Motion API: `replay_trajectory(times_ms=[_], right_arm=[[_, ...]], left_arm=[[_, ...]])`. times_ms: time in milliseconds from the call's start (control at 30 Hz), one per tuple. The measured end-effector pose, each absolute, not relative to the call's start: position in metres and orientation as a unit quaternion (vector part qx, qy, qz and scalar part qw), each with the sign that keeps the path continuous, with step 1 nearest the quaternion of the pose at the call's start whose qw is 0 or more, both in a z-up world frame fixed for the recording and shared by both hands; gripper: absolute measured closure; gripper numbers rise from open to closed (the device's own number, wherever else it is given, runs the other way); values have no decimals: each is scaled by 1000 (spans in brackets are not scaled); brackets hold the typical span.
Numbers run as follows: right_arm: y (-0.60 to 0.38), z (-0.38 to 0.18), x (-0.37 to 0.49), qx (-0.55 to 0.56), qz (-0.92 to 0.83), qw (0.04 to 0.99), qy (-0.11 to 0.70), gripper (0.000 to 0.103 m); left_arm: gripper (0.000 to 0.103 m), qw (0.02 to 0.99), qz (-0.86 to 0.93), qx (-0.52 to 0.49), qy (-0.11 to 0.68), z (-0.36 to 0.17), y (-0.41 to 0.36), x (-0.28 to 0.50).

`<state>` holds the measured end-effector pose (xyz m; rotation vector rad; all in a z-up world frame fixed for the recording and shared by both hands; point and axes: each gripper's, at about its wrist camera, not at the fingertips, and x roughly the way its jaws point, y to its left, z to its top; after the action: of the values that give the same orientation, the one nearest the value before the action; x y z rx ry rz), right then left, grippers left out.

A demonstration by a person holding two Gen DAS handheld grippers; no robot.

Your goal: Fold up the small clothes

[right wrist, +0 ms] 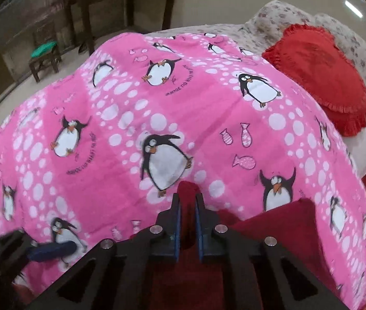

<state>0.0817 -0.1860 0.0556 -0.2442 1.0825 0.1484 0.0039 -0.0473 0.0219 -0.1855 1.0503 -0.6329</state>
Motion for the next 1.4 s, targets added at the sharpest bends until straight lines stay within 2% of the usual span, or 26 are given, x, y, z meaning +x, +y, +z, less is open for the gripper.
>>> replay_trajectory(times_ms=[67,267,400,433,467,533,600,933,1067,1400], right_arm=[[-184,67,77,-114,77,853,504,95],[-206,65,83,-87,32,859,503,95],[-198,79,70,-64,72,869,486,93],[-198,85,63,-66,74,871,481,82],[-200,91,55,-64,72,873,479,66],[-212,101,41,-39,60,876,477,52],[-225,105,28,-2,57,874,483,51],[-275,65,28,159,36,831,531,49],[-270,81,28,178,56,834,520,34],[-271,81,28,170,37,829,531,34]], left_arm=[[39,811,-305,-90,491,24,-45,2],[40,813,-300,-86,492,22,-47,-2],[40,809,-297,-79,502,26,-45,-3],[40,810,-294,-75,502,29,-43,-4],[39,811,-290,-72,503,30,-42,-4],[39,811,-290,-70,503,35,-39,-3],[32,818,-284,-69,496,39,-37,-1],[25,808,-280,-101,508,25,-53,20],[24,810,-285,-106,501,23,-61,19],[24,812,-285,-107,499,22,-72,23]])
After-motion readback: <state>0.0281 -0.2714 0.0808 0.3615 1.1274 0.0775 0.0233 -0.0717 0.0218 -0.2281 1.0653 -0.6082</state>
